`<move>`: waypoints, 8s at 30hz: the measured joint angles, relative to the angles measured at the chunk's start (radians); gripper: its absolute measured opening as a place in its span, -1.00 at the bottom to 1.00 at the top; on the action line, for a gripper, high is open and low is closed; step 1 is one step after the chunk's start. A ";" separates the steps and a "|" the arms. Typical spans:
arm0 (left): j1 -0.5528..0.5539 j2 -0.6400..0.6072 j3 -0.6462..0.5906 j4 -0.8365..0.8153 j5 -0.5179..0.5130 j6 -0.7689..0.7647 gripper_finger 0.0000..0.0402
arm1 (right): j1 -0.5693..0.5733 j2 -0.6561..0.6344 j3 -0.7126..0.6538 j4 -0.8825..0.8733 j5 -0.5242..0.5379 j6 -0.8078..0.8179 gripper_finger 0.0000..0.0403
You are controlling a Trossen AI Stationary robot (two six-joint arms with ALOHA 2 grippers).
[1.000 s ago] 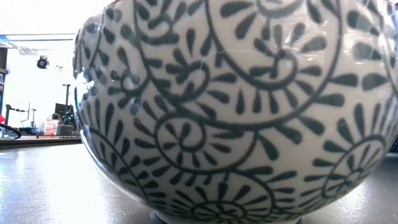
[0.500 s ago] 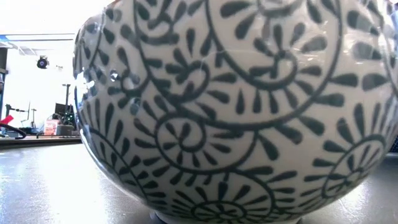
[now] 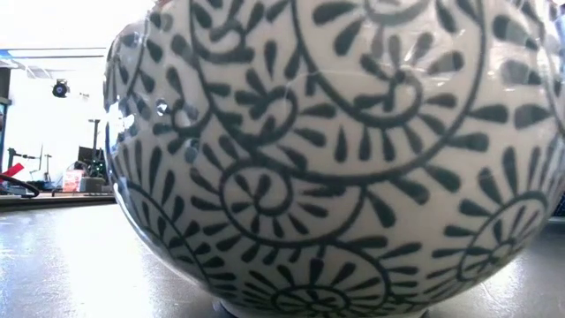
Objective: Place and stack bowls onto a shelf
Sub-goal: Stack the yellow bowl on top of the blue patterned bowl on the shelf
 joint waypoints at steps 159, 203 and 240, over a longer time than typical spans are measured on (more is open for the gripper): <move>-0.170 0.127 -0.192 0.606 0.493 0.410 -0.41 | 0.931 1.616 1.509 -1.023 -0.506 -0.493 -0.94; -0.171 0.216 -0.191 0.713 0.618 0.293 -0.59 | 0.814 1.621 1.547 -0.931 -0.544 -0.407 -0.93; -0.094 0.207 -0.191 0.679 0.673 0.227 -0.97 | 0.709 1.534 1.553 -0.926 -0.550 -0.307 -0.22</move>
